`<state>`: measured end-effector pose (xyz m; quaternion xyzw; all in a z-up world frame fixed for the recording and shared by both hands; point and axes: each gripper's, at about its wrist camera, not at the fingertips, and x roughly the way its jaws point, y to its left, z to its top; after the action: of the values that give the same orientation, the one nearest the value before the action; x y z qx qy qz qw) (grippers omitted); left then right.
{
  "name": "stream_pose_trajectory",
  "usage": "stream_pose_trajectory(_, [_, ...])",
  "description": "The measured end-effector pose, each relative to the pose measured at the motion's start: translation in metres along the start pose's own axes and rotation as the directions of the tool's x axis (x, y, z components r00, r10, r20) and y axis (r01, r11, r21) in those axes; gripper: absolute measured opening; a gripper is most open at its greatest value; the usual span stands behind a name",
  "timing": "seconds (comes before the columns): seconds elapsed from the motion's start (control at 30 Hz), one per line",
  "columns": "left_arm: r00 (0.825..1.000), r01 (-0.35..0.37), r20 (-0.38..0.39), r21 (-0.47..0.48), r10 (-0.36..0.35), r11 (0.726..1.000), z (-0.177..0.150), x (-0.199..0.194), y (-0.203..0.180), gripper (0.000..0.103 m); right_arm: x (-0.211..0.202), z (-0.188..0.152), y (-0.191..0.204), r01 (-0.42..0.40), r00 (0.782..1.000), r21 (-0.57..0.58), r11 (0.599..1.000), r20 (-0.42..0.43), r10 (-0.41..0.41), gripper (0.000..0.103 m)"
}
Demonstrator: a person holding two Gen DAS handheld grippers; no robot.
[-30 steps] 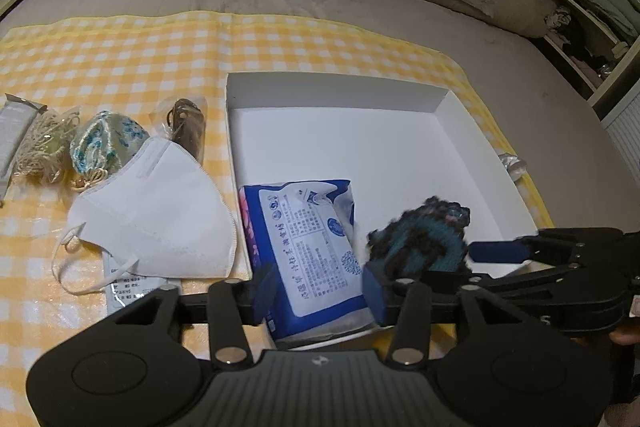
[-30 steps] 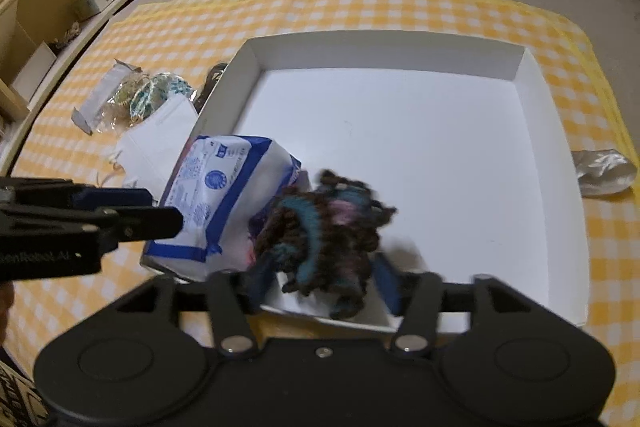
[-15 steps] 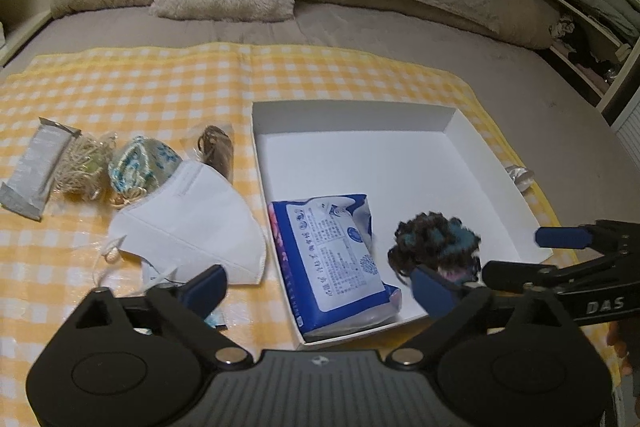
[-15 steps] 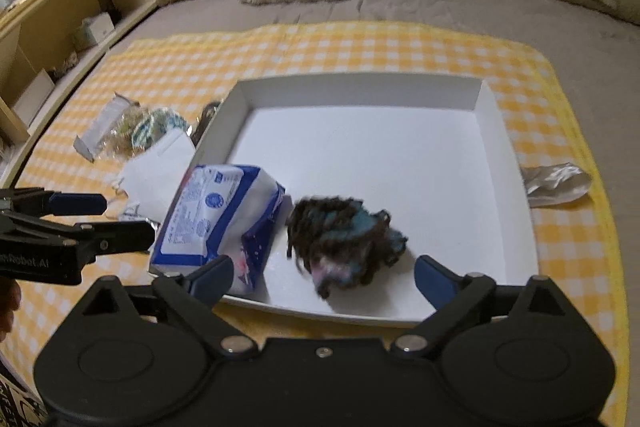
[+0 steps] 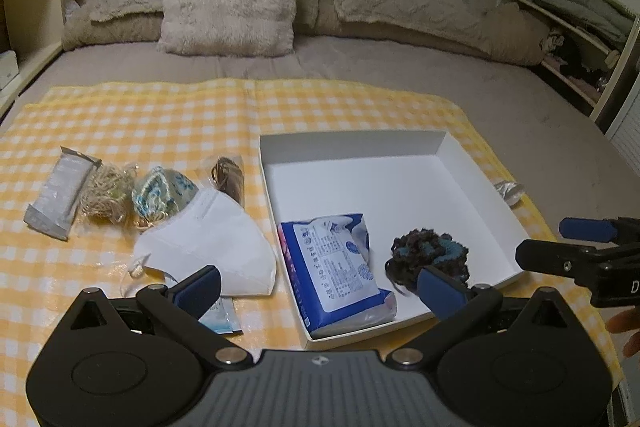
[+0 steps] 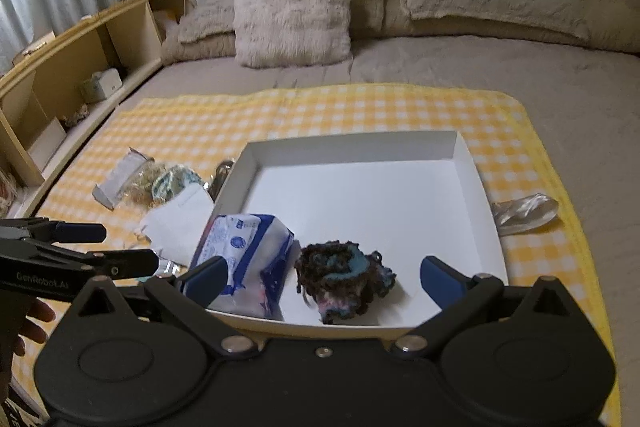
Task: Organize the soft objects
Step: 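Lift both tools out of the tray back toward the mat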
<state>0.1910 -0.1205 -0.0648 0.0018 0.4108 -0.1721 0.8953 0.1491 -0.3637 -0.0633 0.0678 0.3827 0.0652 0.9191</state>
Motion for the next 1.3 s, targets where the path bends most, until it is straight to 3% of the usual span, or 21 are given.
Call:
stream_pose_trajectory(0.73, [0.985,-0.074,0.154,-0.032,0.078,0.997,0.01,-0.057,0.021,0.103,-0.04,0.004,0.016,-0.011,0.984,0.055,0.998,0.176,0.001,0.103])
stream_pose_trajectory(0.97, [0.974,-0.112,0.189,-0.092,0.128,0.989,0.014,-0.068,0.058,0.103,-0.033,0.013,0.032,-0.032,0.976,0.032,0.999,0.214,0.025,0.103])
stream_pose_trajectory(1.3, [0.938,-0.203,0.24,-0.197,0.248,0.959,0.026,-0.078,0.128,0.103,0.002,0.031,0.07,-0.065,0.972,0.019,0.998,0.228,0.059,0.103])
